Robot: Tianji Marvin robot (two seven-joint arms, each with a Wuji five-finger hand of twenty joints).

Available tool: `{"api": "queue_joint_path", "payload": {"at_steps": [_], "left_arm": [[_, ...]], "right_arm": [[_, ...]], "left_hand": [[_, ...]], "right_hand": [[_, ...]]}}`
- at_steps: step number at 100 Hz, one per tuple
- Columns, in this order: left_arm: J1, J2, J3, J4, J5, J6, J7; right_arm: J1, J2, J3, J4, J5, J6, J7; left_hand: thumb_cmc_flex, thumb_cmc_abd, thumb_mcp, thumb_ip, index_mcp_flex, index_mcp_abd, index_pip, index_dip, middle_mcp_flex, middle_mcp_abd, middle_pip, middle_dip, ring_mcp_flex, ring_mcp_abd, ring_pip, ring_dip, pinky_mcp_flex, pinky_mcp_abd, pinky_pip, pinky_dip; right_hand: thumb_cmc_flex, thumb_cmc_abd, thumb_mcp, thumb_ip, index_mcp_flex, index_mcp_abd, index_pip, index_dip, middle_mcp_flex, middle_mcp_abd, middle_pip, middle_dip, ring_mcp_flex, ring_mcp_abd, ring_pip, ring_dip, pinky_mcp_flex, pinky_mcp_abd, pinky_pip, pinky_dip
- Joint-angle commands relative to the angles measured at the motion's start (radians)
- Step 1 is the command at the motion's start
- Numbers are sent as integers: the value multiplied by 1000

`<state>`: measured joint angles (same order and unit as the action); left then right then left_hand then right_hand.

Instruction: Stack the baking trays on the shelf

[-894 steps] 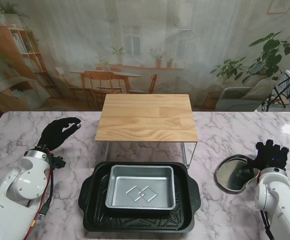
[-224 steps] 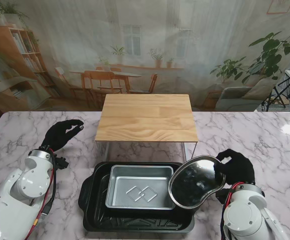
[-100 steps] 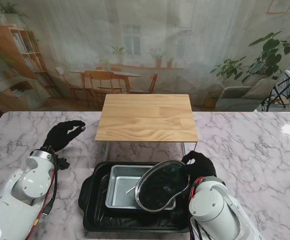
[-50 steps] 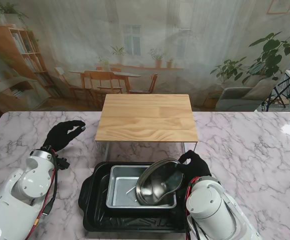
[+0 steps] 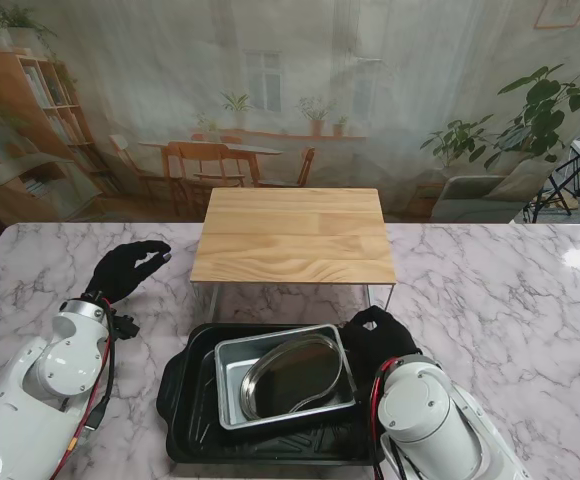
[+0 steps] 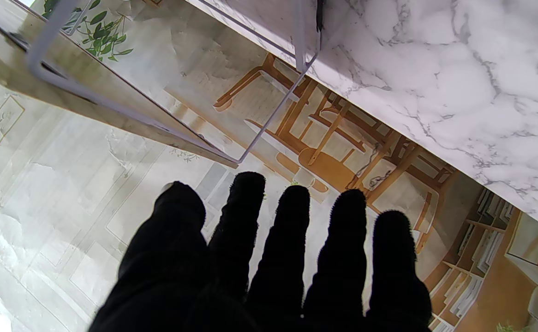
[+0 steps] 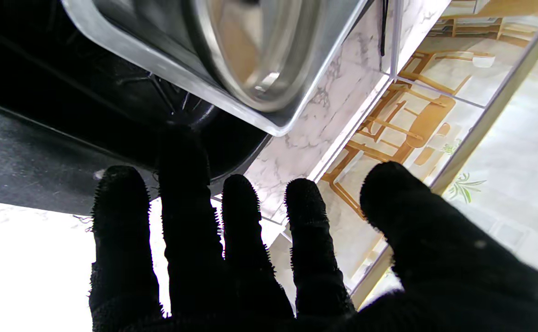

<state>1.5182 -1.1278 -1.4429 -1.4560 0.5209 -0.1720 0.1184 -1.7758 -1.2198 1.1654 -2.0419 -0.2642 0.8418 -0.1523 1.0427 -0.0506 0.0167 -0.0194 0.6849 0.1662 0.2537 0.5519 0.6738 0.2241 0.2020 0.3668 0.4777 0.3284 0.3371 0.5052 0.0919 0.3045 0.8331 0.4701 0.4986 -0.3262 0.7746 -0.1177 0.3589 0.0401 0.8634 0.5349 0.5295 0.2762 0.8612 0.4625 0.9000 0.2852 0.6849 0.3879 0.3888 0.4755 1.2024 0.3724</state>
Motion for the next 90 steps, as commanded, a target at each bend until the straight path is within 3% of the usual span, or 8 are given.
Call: {"api": "queue_joint_path", "payload": {"at_steps": [1,27,44,70,90], "left_arm": [[-1,0,2,1,1,-2,-14],[-1,0,1,2,2,-3,-12],[0,0,-1,1,4,-4,-10],[2,0,-3,-1,5,-1,-9],[4,-1,-7,-1,8,0,-4]], "right_arm": [[-12,4,2,-13,1,0,12],[-39,29,17,-50,-19,-26,64],[-73,48,44,-70,-91,-88,83],[-144,62,151,-89,-161,-194,89],[-191,57,252,-75,-213,-315,42]], "left_hand": [[31,48,-21,29,-19,6,3,-7,-10,5,16,12,-16,7,5,7,-12,-22,-18,-2],[29,49,-21,29,-20,5,3,-7,-9,6,15,12,-16,6,4,7,-12,-21,-18,-2],[28,49,-21,29,-19,6,3,-7,-10,4,15,12,-16,5,4,7,-12,-19,-17,-1],[26,50,-21,29,-20,4,2,-7,-10,4,15,12,-16,3,3,6,-13,-15,-17,0],[26,50,-21,29,-20,5,2,-7,-9,4,15,12,-16,3,2,7,-14,-13,-18,1]], "right_hand": [[-48,36,-23,23,-21,9,-26,-25,12,3,-24,-10,-9,6,-64,-6,-12,14,-7,10],[-67,54,-56,29,14,-11,-57,-45,5,-12,-46,-23,-68,-11,-89,-9,-50,-23,-9,13],[-77,62,-74,35,58,-19,-73,-46,10,-12,-54,-23,-78,-16,-66,6,-52,-56,17,27],[-82,65,-86,38,114,-18,-98,-46,11,-7,-66,-26,-107,-17,-78,3,-82,-65,2,26],[-90,52,-101,37,142,-19,-122,-40,14,-9,-88,-31,-131,-19,-98,-1,-104,-68,-20,22]]}}
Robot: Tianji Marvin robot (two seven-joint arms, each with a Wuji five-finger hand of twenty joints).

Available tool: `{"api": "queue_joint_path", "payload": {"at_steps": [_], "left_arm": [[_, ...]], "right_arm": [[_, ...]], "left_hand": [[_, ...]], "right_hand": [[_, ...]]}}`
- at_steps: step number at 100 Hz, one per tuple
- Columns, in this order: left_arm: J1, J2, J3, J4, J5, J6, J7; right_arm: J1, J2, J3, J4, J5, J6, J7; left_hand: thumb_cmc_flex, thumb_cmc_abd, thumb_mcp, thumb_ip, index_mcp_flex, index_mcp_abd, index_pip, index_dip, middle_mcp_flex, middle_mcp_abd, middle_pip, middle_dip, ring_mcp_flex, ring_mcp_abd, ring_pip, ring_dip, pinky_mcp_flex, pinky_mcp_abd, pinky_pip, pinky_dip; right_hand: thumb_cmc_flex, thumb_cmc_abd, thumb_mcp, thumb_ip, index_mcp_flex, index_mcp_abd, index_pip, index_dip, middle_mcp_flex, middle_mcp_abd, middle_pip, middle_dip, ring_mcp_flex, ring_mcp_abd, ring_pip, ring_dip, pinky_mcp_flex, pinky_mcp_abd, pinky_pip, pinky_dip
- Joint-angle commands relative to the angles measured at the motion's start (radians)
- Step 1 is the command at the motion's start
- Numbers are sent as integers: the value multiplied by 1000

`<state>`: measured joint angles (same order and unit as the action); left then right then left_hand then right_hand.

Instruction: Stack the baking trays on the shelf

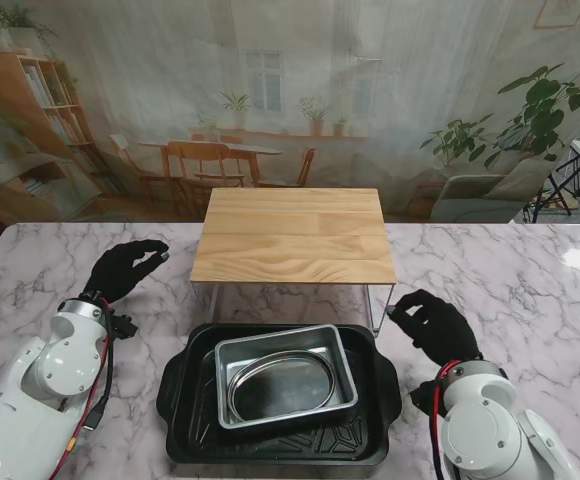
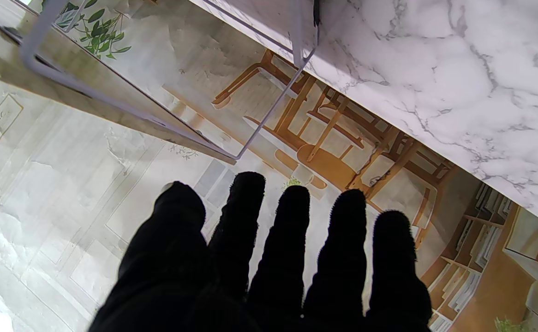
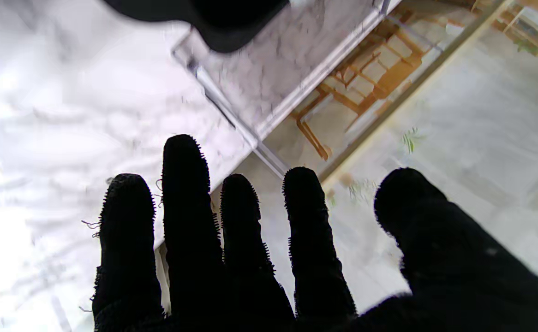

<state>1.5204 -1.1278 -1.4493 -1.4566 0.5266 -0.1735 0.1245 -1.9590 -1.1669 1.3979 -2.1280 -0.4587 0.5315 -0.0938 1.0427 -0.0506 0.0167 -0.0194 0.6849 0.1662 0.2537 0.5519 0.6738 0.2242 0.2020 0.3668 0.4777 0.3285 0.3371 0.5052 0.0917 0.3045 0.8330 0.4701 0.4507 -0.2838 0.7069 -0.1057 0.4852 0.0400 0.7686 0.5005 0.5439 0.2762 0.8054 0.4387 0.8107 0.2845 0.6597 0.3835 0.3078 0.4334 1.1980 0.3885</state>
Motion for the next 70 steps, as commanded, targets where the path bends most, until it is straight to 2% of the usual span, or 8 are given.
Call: {"api": "queue_joint_path", "payload": {"at_steps": [1,18,26,34,43,51,61,70], "left_arm": [[1,-1,0,-1,2,2,-10],[2,0,1,-2,8,9,-10],[1,0,3,-1,12,11,-11],[0,1,5,0,16,12,-10],[-2,1,9,3,17,12,-9],[-5,0,14,6,19,13,-4],[-10,-2,22,13,23,11,5],[-9,-3,26,12,18,13,7]], "right_arm": [[-9,5,25,13,-21,-10,-16],[-14,8,93,58,-47,-110,-23],[-17,21,126,79,-70,-150,28],[0,18,139,120,-57,-210,12],[29,13,150,187,-35,-312,-22],[49,11,166,237,46,-407,-18],[76,7,162,308,47,-488,-53],[93,3,150,352,34,-523,-88]], "left_hand": [[26,51,-21,29,-20,5,2,-7,-9,4,15,12,-16,2,2,7,-14,-13,-17,1],[25,50,-21,29,-21,4,2,-7,-10,3,14,12,-15,2,2,7,-15,-10,-16,3],[25,49,-21,29,-21,2,2,-7,-14,2,12,12,-16,3,1,7,-13,-11,-16,3],[25,49,-21,28,-23,3,1,-8,-18,3,11,11,-17,3,0,6,-11,-15,-16,3],[26,48,-21,28,-28,3,-3,-9,-33,5,2,6,-24,-12,-7,2,-7,-29,-19,-1],[27,51,-22,26,-45,4,-12,-14,-85,0,-33,-20,-49,-26,-38,-23,-8,-56,-42,-20],[19,60,-24,23,-91,5,-40,-28,-167,-6,-82,-68,-89,-40,-72,-64,-13,-107,-65,-51],[5,82,-29,23,-137,13,-76,-60,-226,-7,-112,-106,-113,-47,-85,-93,-18,-130,-83,-71]], "right_hand": [[-44,8,-36,25,15,-19,-29,-5,-5,-10,-36,-8,-49,-20,-77,2,-28,-27,-19,5],[-73,-63,-69,17,-11,-29,-72,9,-105,-40,-93,-16,-224,-60,-196,-32,-142,-57,-122,-3],[-105,-84,-91,6,-101,-37,-115,13,-223,-68,-142,-38,-338,-95,-280,-59,-206,-91,-195,-1],[-98,-120,-82,3,-132,-38,-166,-4,-258,-88,-196,-84,-405,-113,-367,-97,-249,-109,-289,4],[-106,-144,-51,-3,-167,-97,-222,-47,-261,-135,-261,-147,-428,-121,-445,-140,-255,-120,-356,16],[-110,-176,-19,-11,-197,-152,-234,-79,-289,-189,-316,-175,-465,-134,-503,-169,-270,-144,-416,15],[-133,-202,7,-15,-214,-173,-230,-108,-294,-214,-348,-189,-469,-148,-535,-179,-272,-150,-467,20],[-128,-211,-10,-20,-224,-148,-227,-124,-299,-210,-355,-191,-467,-150,-549,-179,-269,-148,-500,25]]}}
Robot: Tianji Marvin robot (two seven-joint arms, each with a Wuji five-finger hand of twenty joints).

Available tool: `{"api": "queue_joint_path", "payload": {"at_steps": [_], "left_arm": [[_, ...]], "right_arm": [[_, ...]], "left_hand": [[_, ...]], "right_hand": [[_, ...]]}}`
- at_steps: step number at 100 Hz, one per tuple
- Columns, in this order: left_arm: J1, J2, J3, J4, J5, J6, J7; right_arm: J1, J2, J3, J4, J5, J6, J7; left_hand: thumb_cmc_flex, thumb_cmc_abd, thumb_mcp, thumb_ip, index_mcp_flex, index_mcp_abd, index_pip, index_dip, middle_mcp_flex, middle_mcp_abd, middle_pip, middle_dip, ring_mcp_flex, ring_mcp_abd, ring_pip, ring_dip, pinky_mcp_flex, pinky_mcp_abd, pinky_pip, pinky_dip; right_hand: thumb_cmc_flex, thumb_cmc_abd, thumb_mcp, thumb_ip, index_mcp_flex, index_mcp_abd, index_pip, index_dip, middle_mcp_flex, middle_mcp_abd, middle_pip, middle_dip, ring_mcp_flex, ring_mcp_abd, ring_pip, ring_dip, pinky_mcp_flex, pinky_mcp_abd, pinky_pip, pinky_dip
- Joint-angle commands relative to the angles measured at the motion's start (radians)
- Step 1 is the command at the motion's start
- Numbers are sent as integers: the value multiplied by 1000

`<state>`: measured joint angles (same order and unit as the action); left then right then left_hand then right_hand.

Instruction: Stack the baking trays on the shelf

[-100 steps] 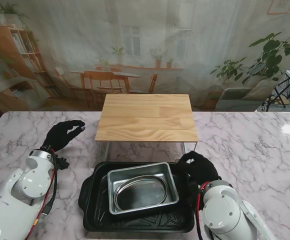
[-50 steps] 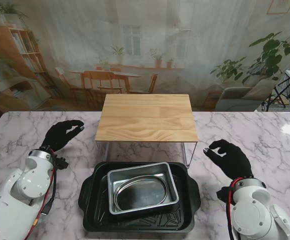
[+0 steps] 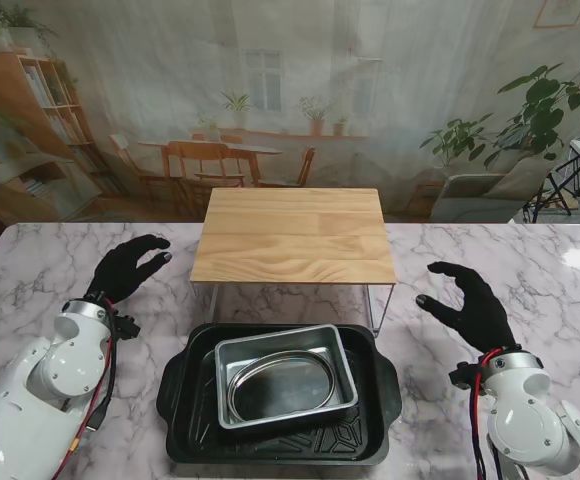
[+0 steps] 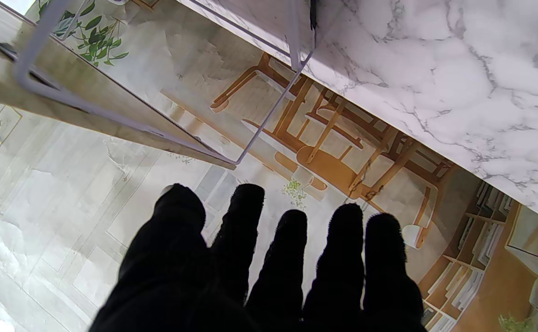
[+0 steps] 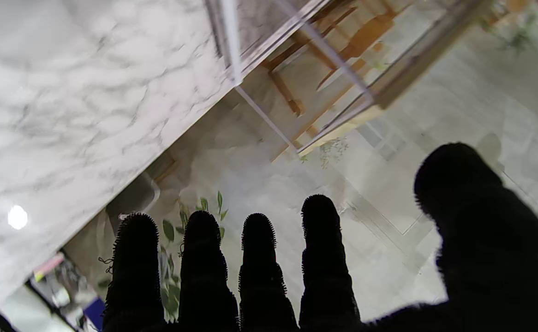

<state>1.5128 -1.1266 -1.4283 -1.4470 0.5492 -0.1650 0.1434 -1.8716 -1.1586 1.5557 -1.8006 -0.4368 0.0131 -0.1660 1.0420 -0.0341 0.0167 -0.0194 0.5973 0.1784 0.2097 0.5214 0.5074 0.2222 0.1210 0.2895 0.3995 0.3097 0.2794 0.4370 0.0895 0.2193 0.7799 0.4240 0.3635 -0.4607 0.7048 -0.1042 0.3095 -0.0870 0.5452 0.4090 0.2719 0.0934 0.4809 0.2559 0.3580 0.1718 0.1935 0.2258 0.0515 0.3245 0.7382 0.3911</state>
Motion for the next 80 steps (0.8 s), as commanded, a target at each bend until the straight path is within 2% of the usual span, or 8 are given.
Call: {"api": "queue_joint_path", "payload": {"at_steps": [1,13,33,37,53,59,80], "left_arm": [[-1,-4,6,2,-5,5,-12],[9,-5,8,-12,-17,16,-16],[69,4,-17,-82,-29,34,-77],[85,6,-28,-101,-37,34,-90],[148,13,-67,-157,-39,9,-123],[172,17,-82,-178,-38,-1,-141],[259,27,-124,-236,-35,-23,-191]], "right_arm": [[6,-6,-9,29,12,-7,-18],[19,-7,-23,61,11,-24,-29],[25,-4,-34,68,3,-16,-21],[22,-3,-34,64,-3,-11,-19],[1,0,-31,38,-31,7,-14],[-7,1,-31,27,-43,14,-16],[-39,11,-28,-14,-88,66,24]], "left_hand": [[4,68,-30,23,-55,2,-38,-36,-65,-4,-34,-33,-36,-28,-27,-28,-16,-46,-32,-27],[-10,75,-34,23,-137,25,-84,-96,-145,17,-76,-82,-55,-34,-30,-49,-17,-66,-43,-40],[-51,40,-41,21,-340,86,-190,-190,-318,57,-148,-174,-89,-30,-26,-78,-4,-85,-49,-49],[-64,24,-33,26,-352,96,-205,-220,-342,61,-145,-201,-99,-28,-18,-86,-1,-86,-52,-50],[-78,0,-35,29,-378,111,-209,-243,-407,58,-154,-222,-156,-27,-23,-98,-22,-99,-81,-64],[-80,-9,-35,29,-382,112,-208,-245,-419,57,-154,-223,-169,-27,-23,-100,-27,-103,-84,-65],[-88,-23,-32,32,-394,112,-205,-258,-439,63,-165,-264,-191,-31,-18,-115,-30,-105,-88,-68]], "right_hand": [[-39,-35,-10,-22,-50,-18,-3,-34,-28,-26,-31,-8,-14,-37,-85,-21,-13,-39,-43,24],[-32,-40,-16,-20,-80,33,-13,-49,-43,2,-34,-9,-15,-30,-94,-21,-9,-40,-65,32],[-21,-44,-14,-17,-114,74,-24,-66,-59,22,-24,-5,-8,-20,-108,-24,8,-38,-93,42],[-16,-46,-10,-15,-115,82,-24,-68,-59,25,-21,-4,-6,-19,-109,-24,10,-38,-96,44],[-16,-47,6,-14,-142,142,-36,-86,-61,31,-4,3,5,-18,-108,-23,22,-34,-107,58],[-18,-51,3,-17,-149,174,-43,-96,-62,39,7,7,13,-2,-105,-22,42,-6,-104,63],[-28,-45,-18,-20,-153,189,-55,-116,-81,53,21,11,4,5,-104,-25,40,-14,-109,64]]}}
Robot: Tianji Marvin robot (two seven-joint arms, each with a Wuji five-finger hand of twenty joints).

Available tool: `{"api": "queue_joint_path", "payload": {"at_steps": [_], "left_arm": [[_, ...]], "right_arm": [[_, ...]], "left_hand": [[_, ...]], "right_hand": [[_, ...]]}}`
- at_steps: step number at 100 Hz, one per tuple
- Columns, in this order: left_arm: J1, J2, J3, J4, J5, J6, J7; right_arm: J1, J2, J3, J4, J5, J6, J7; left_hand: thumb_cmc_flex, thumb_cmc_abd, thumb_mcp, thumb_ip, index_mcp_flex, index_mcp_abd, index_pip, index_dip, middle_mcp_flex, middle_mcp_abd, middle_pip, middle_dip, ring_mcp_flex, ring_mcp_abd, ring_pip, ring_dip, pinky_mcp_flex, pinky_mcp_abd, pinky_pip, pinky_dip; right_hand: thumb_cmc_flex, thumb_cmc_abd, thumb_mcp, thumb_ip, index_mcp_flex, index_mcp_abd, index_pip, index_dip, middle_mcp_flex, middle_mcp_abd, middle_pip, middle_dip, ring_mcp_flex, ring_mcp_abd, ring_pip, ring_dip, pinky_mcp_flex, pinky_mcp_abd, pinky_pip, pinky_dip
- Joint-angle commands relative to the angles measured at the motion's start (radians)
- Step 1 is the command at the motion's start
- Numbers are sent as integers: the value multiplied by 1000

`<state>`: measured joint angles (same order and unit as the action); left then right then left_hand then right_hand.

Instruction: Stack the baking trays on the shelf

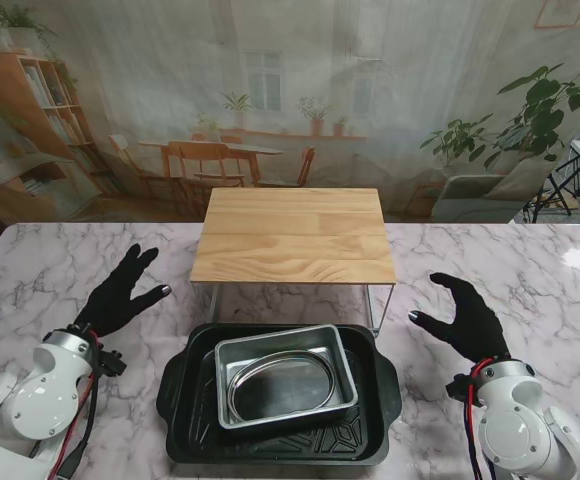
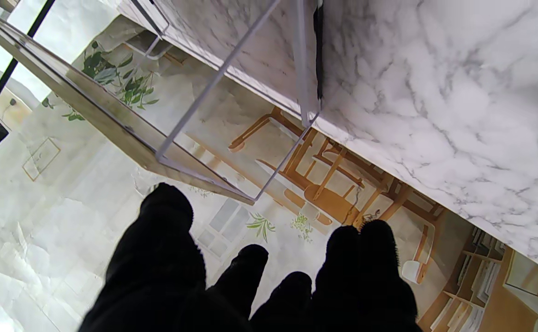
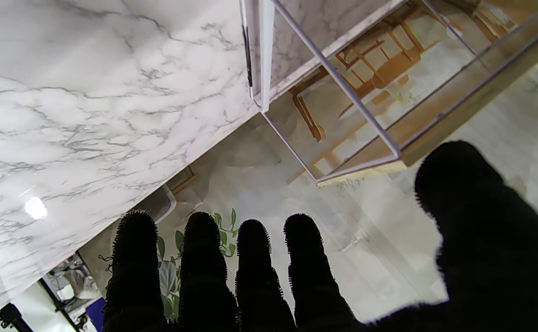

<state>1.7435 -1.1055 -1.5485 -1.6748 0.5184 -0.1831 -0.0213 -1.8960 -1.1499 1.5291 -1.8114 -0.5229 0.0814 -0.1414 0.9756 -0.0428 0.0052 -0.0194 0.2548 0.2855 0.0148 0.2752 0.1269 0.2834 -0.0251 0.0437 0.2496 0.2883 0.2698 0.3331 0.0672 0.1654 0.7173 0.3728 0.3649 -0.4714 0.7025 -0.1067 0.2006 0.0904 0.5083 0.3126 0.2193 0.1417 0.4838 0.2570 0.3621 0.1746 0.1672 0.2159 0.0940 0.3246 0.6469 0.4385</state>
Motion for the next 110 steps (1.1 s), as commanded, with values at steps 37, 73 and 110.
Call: {"api": "queue_joint_path", "payload": {"at_steps": [37,73,110], "left_arm": [[166,8,-58,-82,-52,-20,-69],[222,11,-61,-128,-65,65,-108],[251,17,-45,-149,-107,132,-160]], "right_arm": [[-91,9,-4,-87,-76,83,17],[-134,19,-18,-144,-134,187,64],[-113,38,-75,-159,-169,253,149]], "left_hand": [[-10,-1,-19,34,-20,-20,31,5,67,25,22,71,13,-16,42,20,11,-61,36,13],[-25,-1,-19,32,70,38,96,117,292,41,241,419,160,76,267,297,126,-6,308,139],[13,-34,-17,36,21,16,38,81,104,47,164,210,132,84,191,236,121,4,273,124]], "right_hand": [[-25,-40,-84,-16,-14,56,-25,-47,-10,38,70,26,49,30,11,16,45,-45,113,39],[-61,-18,-95,-8,70,95,-16,48,64,99,241,121,169,51,370,170,197,-24,526,-15],[43,-38,54,20,61,90,-53,78,46,83,198,114,149,47,345,154,178,-24,534,-36]]}}
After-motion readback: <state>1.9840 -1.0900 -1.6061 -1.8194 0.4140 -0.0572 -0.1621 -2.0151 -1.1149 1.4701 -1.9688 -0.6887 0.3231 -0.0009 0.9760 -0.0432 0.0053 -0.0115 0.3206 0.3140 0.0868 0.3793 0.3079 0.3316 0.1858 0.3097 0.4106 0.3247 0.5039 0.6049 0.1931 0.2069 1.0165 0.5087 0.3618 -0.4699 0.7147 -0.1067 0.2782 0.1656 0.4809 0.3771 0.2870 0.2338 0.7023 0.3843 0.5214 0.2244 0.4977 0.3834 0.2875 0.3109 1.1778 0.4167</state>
